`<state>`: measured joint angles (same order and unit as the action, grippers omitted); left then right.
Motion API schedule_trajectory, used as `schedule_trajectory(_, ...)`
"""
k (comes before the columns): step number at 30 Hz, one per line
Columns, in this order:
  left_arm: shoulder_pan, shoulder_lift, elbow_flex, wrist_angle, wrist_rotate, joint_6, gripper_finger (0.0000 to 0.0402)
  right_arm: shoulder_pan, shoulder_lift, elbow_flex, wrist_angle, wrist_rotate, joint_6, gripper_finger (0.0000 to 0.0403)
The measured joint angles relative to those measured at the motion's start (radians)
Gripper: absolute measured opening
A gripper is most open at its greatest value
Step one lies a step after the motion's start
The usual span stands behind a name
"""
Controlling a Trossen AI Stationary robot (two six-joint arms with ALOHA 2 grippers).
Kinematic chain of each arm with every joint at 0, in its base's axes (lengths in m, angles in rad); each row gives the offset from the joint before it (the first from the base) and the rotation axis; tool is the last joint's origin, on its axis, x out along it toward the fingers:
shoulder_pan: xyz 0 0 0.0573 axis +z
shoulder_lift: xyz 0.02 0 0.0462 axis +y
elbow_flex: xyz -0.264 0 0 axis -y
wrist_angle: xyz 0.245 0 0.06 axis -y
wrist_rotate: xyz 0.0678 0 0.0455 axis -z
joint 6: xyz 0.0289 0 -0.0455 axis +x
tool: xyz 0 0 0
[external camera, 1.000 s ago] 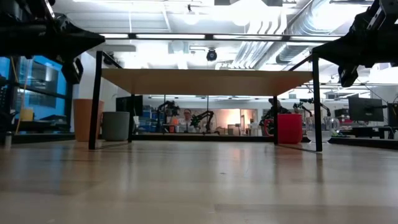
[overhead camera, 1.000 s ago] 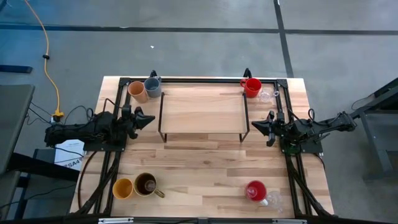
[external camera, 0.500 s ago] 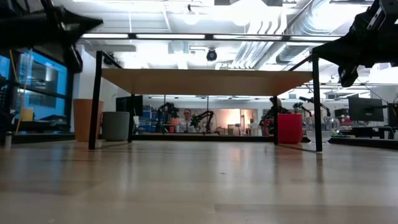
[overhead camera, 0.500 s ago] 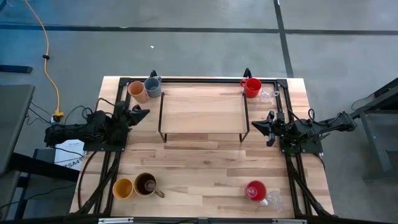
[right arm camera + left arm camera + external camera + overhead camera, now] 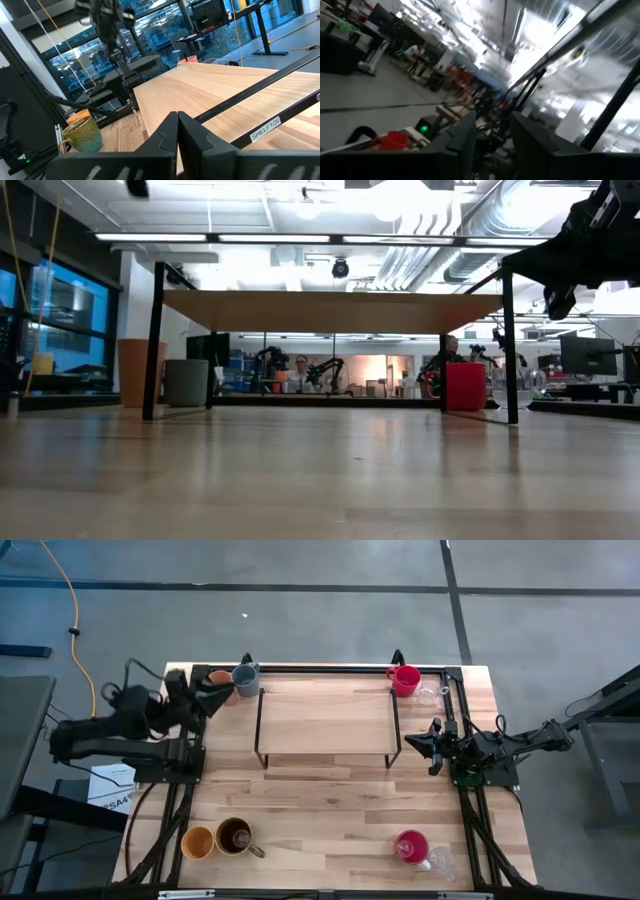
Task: Stack small to large cups/mugs on shelf
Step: Put the brown cup on the shelf
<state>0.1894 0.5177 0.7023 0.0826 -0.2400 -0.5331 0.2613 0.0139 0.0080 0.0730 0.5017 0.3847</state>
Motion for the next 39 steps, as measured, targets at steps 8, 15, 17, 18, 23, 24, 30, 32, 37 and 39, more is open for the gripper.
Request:
schedule_trajectory(8, 0.0, 0.2, 0.342, -0.301, 0.09, 0.033, 0.0153, 0.0, 0.0, 0.0, 0.0, 0.0, 0.0, 0.0)
schedule_trajectory(15, 0.0, 0.289, 0.507, -0.64, -0.056, -0.041, 0.0108, 0.0, 0.0, 0.0, 0.0, 0.0, 0.0, 0.0)
schedule_trajectory(17, 0.0, 0.3, 0.533, -0.73, -0.138, -0.042, 0.0055, 0.0, 0.0, 0.0, 0.0, 0.0, 0.0, 0.0)
schedule_trajectory(18, 0.001, 0.305, 0.543, -0.787, -0.179, -0.041, 0.0029, 0.0, 0.0, 0.0, 0.0, 0.0, 0.0, 0.0)
schedule_trajectory(23, 0.001, 0.332, 0.557, -1.13, -0.299, -0.111, 0.0004, 0.0, 0.0, 0.0, 0.0, 0.0, 0.0, 0.0)
schedule_trajectory(24, 0.001, 0.341, 0.557, -1.209, -0.319, -0.142, 0.0003, 0.0, 0.0, 0.0, 0.0, 0.0, 0.0, 0.0)
schedule_trajectory(30, 0.001, 0.37, 0.557, -1.388, -0.343, -0.254, 0.0002, 0.0, 0.0, 0.0, 0.0, 0.0, 0.0, 0.0)
schedule_trajectory(32, 0.001, 0.363, 0.557, -1.362, -0.327, -0.258, 0.0001, 0.0, 0.0, 0.0, 0.0, 0.0, 0.0, 0.0)
schedule_trajectory(37, 0.0, 0.35, 0.557, -1.294, -0.321, -0.279, 0.0, 0.0, 0.0, 0.0, 0.0, 0.0, 0.0, 0.0)
schedule_trajectory(39, 0.0, 0.351, 0.557, -1.275, -0.32, -0.29, 0.0, 0.0, 0.0, 0.0, 0.0, 0.0, 0.0, 0.0)
